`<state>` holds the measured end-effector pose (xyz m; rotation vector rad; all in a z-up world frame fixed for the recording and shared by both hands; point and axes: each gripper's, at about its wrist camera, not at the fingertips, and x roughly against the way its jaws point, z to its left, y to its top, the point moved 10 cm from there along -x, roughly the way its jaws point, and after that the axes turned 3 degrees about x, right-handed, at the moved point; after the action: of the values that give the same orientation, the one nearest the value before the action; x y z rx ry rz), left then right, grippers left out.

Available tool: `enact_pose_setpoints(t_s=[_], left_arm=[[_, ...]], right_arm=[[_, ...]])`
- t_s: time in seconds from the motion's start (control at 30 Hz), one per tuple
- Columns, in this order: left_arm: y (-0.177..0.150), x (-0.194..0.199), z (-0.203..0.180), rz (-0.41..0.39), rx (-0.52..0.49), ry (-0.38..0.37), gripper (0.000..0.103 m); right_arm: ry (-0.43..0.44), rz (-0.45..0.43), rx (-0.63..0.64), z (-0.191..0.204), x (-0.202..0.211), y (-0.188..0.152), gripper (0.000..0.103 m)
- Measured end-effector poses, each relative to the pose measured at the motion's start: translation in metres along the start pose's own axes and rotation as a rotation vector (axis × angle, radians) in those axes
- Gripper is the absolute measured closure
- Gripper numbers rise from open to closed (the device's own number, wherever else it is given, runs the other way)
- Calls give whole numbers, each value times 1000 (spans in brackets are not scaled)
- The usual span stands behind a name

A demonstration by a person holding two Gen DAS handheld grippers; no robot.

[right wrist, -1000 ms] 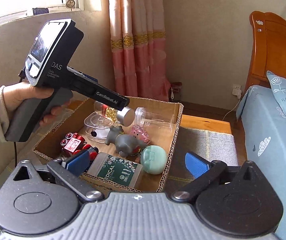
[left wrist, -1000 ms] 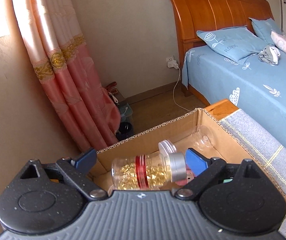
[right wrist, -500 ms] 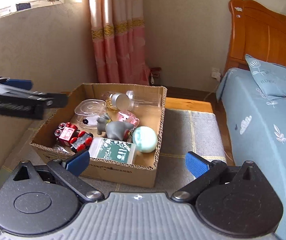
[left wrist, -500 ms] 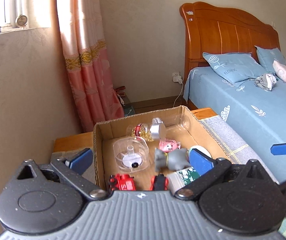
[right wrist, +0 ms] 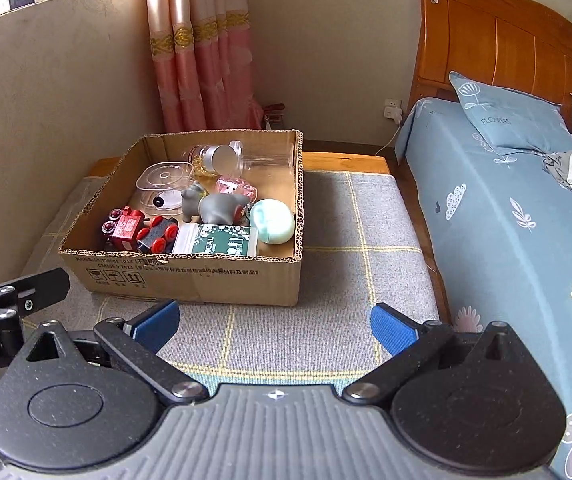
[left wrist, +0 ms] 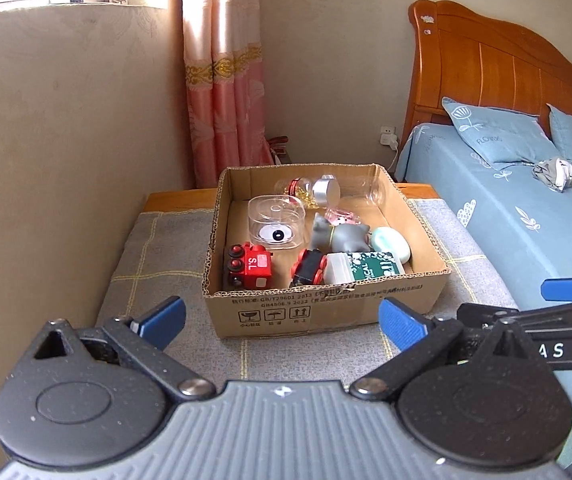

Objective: Organize rigid objects

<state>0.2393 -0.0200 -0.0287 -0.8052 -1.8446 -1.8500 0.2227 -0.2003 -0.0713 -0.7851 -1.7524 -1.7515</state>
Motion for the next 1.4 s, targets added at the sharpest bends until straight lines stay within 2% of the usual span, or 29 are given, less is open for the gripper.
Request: enact_pose_setpoints(t_s=[0.1,0.4,1.4], left_arm=[[-4,3,2,7,12,33,1],[-12,8,4,28,23,52,1],[-12,12,6,27,10,69,1]], right_arm=[[2,-7,-5,1,5,0,0],[-2,-27,-4,2,13,2,0],[-2,-38,-1,3,17,4,0]])
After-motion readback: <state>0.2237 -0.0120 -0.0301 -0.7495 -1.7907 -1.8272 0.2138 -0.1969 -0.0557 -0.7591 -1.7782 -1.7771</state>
